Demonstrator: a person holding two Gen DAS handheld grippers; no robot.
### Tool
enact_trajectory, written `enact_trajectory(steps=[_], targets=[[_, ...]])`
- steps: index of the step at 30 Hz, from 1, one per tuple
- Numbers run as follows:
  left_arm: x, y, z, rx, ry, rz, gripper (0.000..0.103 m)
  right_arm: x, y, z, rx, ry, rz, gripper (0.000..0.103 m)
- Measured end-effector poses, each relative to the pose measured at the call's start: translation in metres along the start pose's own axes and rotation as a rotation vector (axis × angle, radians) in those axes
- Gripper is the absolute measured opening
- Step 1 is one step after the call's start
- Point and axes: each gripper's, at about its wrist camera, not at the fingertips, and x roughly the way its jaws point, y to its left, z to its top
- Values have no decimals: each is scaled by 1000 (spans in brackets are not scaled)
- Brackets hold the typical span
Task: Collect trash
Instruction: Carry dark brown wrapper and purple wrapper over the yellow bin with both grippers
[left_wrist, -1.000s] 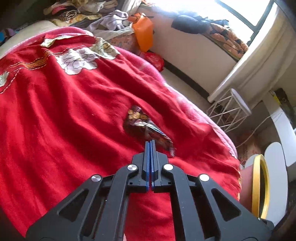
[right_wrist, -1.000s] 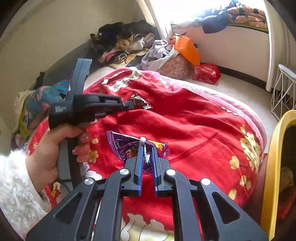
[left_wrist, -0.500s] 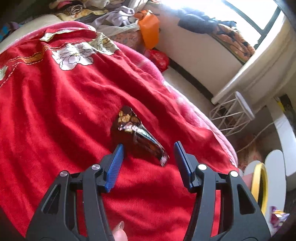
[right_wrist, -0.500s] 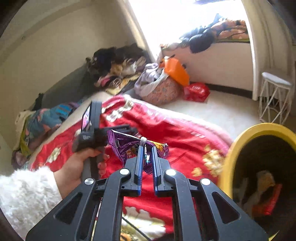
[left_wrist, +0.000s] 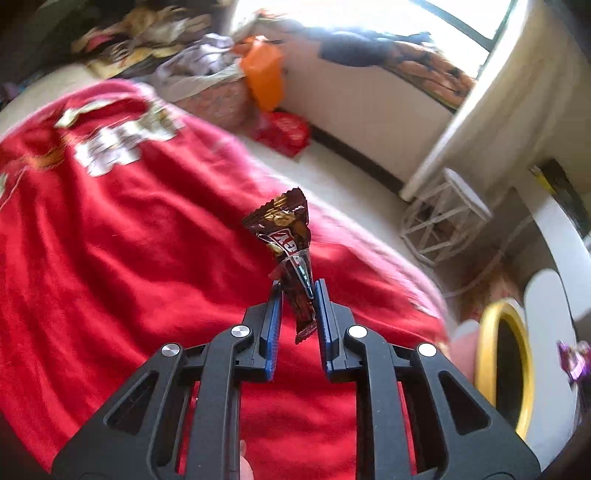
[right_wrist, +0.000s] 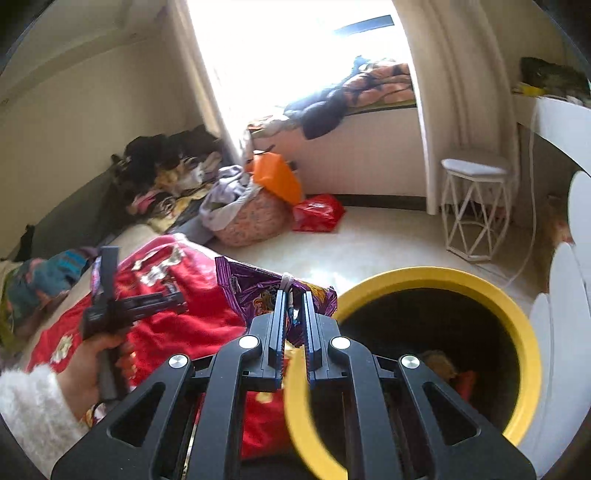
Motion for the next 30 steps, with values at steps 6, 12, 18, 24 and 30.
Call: enact_trajectory(steps=[6, 12, 18, 24, 30], targets=[[-22, -56, -15, 114, -20, -106, 10, -10, -15, 3, 8, -29, -46, 9], [-43, -103, -32, 200, -31, -201, 10, -20, -26, 4, 28, -50, -74, 9], [-61, -141, -47, 277, -31, -274, 10, -30, -37, 4, 54, -70, -103, 9], [-71, -172, -66, 351, -19, -331, 10, -38, -51, 6, 78, -95, -143, 9], [-74, -197, -86, 425, 1, -371, 10, -48, -72, 6, 122, -119, -190, 9]])
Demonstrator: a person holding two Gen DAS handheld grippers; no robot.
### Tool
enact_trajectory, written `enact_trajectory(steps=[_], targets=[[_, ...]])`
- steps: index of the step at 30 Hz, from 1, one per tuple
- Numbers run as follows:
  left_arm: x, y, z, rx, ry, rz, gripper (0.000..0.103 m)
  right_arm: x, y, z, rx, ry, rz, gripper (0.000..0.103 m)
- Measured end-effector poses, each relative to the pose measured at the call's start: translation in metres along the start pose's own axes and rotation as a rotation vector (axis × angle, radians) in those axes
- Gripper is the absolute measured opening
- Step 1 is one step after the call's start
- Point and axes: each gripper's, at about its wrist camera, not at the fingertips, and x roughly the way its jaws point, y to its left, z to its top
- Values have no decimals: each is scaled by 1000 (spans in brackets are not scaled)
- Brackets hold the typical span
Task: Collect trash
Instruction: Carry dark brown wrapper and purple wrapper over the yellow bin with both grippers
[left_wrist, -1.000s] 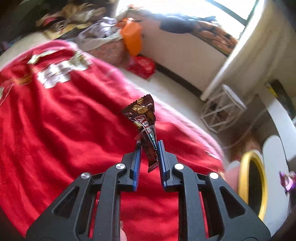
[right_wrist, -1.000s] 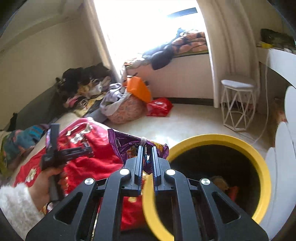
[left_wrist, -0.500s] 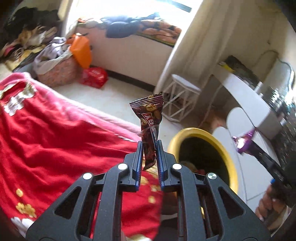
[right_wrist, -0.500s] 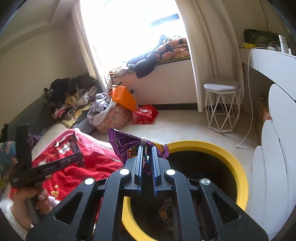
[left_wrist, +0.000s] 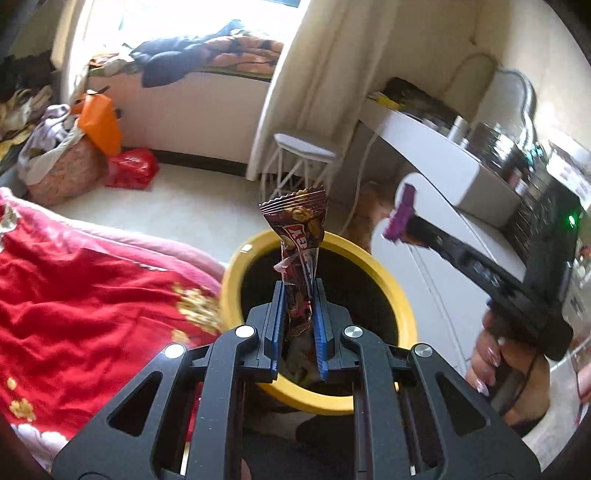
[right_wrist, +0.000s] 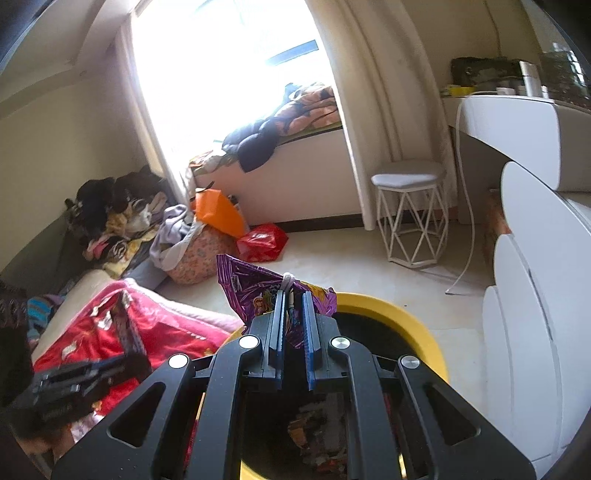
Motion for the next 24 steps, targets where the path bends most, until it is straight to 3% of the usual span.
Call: enact_trajectory(steps=[11, 24], targets=[[27, -46, -19, 107, 62, -58, 10, 5, -33, -3, 65, 8, -60, 9], [62, -61, -39, 160, 159, -79, 11, 42, -53, -20, 135, 131, -25, 9]])
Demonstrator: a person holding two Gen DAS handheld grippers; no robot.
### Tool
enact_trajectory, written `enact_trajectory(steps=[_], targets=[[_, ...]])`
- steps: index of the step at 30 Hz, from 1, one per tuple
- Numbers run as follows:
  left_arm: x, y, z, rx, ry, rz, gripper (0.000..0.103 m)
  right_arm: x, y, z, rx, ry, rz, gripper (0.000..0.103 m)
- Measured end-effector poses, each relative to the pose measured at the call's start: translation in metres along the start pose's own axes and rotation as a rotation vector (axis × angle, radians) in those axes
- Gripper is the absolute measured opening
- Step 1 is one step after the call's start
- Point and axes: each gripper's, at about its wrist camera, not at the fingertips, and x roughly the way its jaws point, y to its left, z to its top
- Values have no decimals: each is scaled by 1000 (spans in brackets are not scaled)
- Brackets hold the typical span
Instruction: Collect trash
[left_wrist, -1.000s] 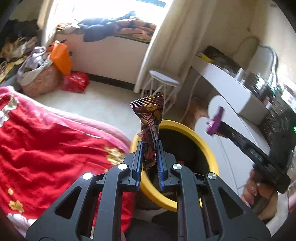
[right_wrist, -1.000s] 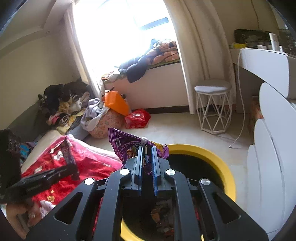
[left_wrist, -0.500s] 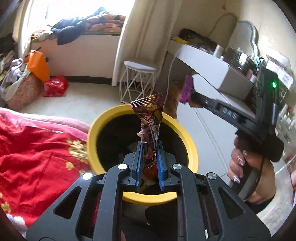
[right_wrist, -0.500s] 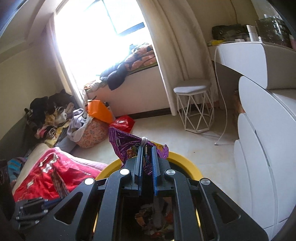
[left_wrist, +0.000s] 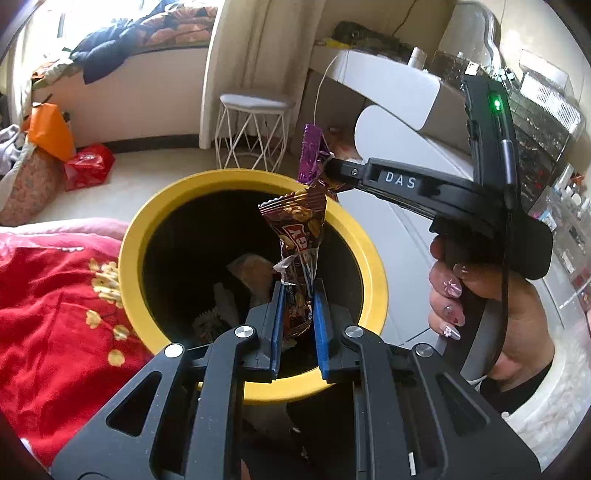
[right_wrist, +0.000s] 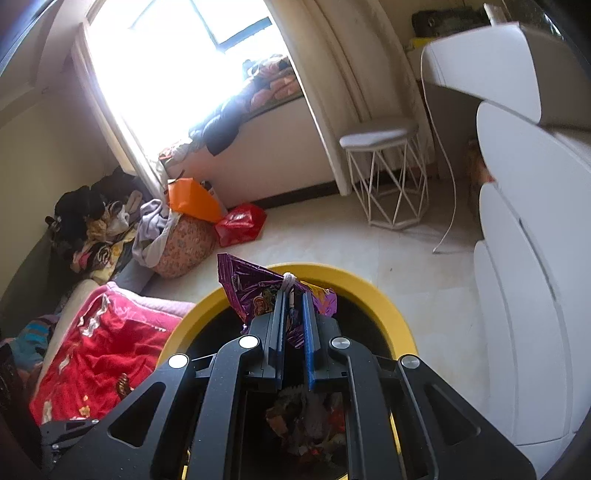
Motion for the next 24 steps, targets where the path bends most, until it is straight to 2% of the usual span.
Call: enact_trajectory(steps=[9, 12, 14, 16, 20, 22, 24], targets=[[21, 3, 1, -18, 49, -16, 11, 17, -5, -7, 22, 86, 21, 11], [27, 6, 1, -30, 65, -23, 12, 19, -9, -7, 28, 100, 24, 17], [30, 7, 2, -30, 70, -15, 18, 17, -9, -8, 27, 103, 29, 25], [30, 9, 3, -37, 71, -17, 32, 15, -10, -7, 30, 97, 29, 32], [24, 8, 3, -38, 61, -4, 49, 8, -13, -5, 38, 82, 27, 40], [20, 8, 4, -38, 52, 10, 64, 2, -13, -5, 35, 68, 21, 46], [13, 9, 4, -40, 42, 27, 72, -3, -11, -4, 28, 54, 14, 53]])
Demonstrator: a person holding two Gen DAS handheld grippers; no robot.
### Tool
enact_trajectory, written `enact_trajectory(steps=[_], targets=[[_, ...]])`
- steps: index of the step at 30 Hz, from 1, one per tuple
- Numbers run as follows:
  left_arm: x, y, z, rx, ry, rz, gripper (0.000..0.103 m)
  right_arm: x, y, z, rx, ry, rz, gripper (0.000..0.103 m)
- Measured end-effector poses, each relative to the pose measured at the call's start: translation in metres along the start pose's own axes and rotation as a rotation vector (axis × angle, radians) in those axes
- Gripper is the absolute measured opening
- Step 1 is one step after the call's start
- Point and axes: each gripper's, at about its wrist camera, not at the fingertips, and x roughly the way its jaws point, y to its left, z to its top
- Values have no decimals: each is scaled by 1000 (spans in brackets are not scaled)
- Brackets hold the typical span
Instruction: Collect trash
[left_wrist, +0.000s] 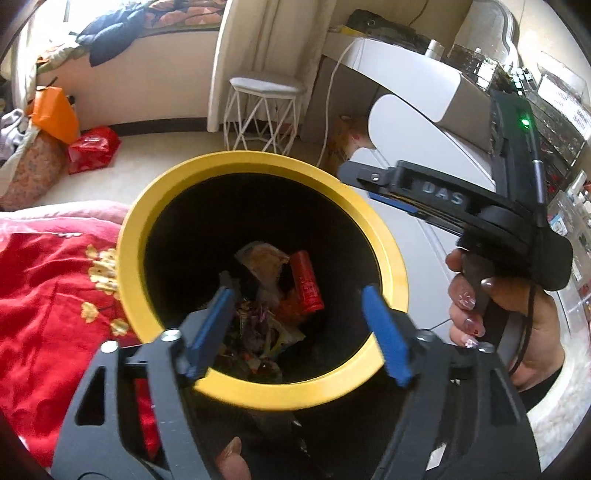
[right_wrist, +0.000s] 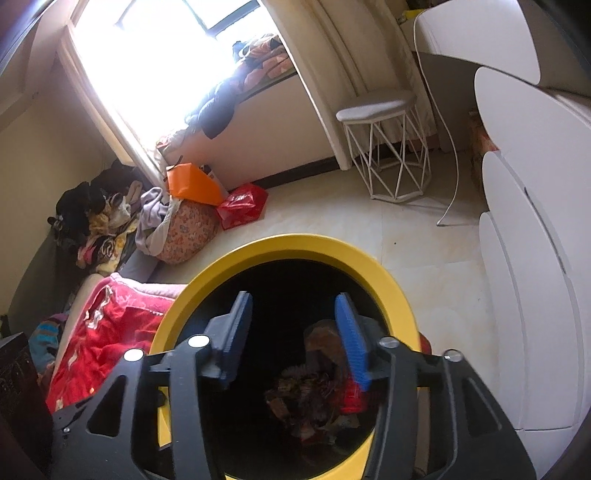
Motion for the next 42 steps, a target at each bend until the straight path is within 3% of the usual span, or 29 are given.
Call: enact_trajectory(steps=[3, 4, 11, 20, 34, 42], targets=[[-10, 1, -1, 0, -17, 20, 90, -9, 2, 1, -20, -23, -11, 61], [-13, 2, -2, -5, -21, 24, 92, -13, 4, 2, -26, -33, -15, 65], [-38, 11, -9, -40, -49, 84, 92, -33, 20, 1, -61, -83, -16, 82], [-79, 31, -21, -116, -107, 174, 92, -51, 45, -6, -121, -116, 5, 95], [-140, 59, -54, -212, -204, 310, 92, -71, 93, -32, -255, -134, 48, 96], [-172, 69, -74, -276, -281, 390, 92, -90, 122, -62, -364, -203, 64, 97]])
